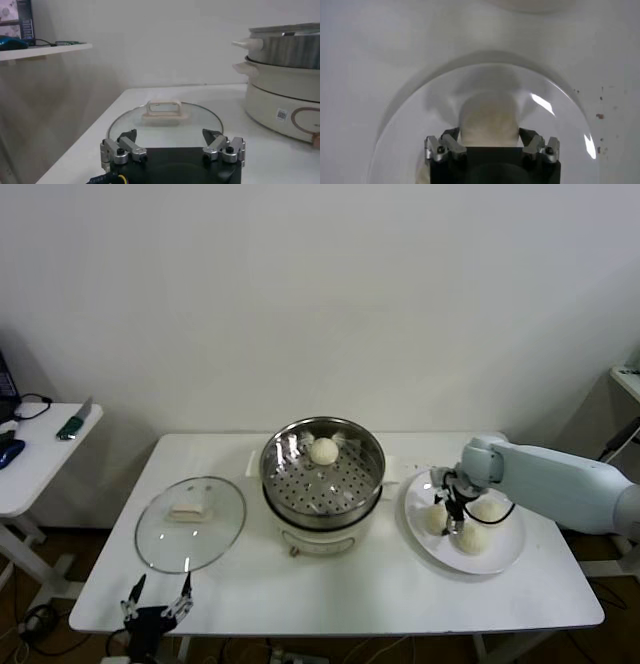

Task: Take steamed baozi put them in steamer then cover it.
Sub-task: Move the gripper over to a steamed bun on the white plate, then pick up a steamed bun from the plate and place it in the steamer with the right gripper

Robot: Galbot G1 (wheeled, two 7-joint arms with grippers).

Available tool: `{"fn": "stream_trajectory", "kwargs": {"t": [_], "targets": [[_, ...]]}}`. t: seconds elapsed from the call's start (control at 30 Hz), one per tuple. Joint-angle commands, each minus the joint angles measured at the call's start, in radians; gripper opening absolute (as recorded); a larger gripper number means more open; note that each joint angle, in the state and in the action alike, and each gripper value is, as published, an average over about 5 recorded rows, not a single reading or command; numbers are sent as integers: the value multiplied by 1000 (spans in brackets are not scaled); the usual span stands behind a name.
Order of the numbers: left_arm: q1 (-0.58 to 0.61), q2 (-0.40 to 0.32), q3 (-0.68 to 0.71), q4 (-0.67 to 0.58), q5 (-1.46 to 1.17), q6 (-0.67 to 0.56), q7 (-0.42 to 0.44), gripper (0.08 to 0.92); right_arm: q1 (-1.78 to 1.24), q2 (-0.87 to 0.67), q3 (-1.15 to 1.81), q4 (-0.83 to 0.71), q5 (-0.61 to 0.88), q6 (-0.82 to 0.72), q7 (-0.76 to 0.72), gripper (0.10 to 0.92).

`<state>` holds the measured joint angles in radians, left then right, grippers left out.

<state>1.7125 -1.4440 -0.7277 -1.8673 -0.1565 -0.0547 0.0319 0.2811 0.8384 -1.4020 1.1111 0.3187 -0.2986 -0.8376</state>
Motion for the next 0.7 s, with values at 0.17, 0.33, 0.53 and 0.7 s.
{"fn": "stream_trajectory", "kwargs": {"t": [0.17, 0.33, 0.53, 0.7], "targets": [[-1, -6, 3, -1, 1, 2, -1, 823, 60, -13, 2, 3, 13, 19, -28, 741], [-2, -11, 5, -3, 3, 2, -1, 823, 161, -31, -54, 37, 71, 33, -52, 722], [1, -11, 4, -8, 3, 3, -1, 823, 417, -21, -204, 82, 180, 66, -93, 713], [0, -10, 6, -12, 4, 4, -2, 823, 655, 38, -326, 115, 311, 80, -147, 712]]}}
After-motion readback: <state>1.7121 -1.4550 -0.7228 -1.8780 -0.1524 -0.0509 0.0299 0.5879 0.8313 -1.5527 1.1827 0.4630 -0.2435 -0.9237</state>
